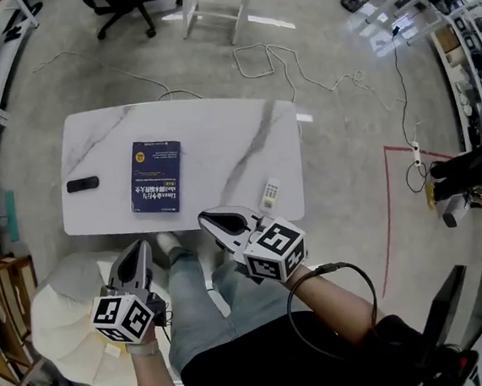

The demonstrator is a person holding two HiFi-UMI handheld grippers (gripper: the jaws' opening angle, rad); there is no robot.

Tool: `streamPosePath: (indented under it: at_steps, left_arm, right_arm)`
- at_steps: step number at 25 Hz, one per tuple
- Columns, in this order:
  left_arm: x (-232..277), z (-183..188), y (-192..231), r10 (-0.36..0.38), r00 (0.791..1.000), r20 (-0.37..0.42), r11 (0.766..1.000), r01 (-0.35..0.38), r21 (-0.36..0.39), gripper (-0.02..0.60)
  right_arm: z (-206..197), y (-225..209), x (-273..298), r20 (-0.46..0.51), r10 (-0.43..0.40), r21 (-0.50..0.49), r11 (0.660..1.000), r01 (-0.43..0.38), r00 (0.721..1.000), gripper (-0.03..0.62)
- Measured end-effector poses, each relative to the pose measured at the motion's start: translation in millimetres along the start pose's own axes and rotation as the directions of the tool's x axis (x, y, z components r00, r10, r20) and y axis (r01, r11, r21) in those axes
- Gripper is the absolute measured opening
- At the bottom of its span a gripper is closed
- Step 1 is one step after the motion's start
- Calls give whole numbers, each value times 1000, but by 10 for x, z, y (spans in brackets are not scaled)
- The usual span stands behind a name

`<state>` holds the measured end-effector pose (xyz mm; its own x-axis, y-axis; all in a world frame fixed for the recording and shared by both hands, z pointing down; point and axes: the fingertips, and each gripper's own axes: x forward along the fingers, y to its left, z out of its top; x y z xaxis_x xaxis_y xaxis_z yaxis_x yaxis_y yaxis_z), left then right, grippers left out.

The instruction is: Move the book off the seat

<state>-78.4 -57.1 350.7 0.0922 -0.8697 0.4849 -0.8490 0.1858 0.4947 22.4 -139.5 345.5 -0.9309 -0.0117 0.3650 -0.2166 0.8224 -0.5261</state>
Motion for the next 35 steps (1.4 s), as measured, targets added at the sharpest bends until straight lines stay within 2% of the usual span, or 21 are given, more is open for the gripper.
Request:
streamPosePath:
  at_steps: [2, 5, 10, 17, 25, 30, 35]
  left_arm:
    - [-96, 198, -114, -2, 1000, 21, 1000, 2, -5, 5]
    - [-187, 378, -381, -48, 999, 25, 999, 48, -22, 5]
    - [-250, 585, -835, -101, 995, 11, 993, 100, 56, 5]
    - [-265, 915, -1290, -181, 983, -23, 980, 182, 81, 5]
    - [-182, 1581, -1736, -289, 957, -32, 944, 291, 155, 5]
    - [-143, 1813, -1953, -364, 929, -66, 913, 369, 172, 5]
    - [-148, 2080, -2159, -418, 907, -44, 887, 419, 195, 5]
  right_arm:
    - [204, 64, -102, 23, -9, -3, 1000, 9, 1000, 12]
    - [434, 162, -250, 49, -22, 6, 1000, 21, 999, 13]
    - [839, 412, -415, 96, -22, -23, 999, 24, 995, 13]
    - [1303, 707, -592, 139, -32, -50, 998, 39, 990, 13]
    - [1920, 859, -740, 203, -53, -82, 994, 71, 978, 13]
    - [2268, 944, -931, 283, -90, -87, 989, 119, 955, 12]
    - [2531, 1005, -1091, 355, -111, -88, 985, 151, 928, 14]
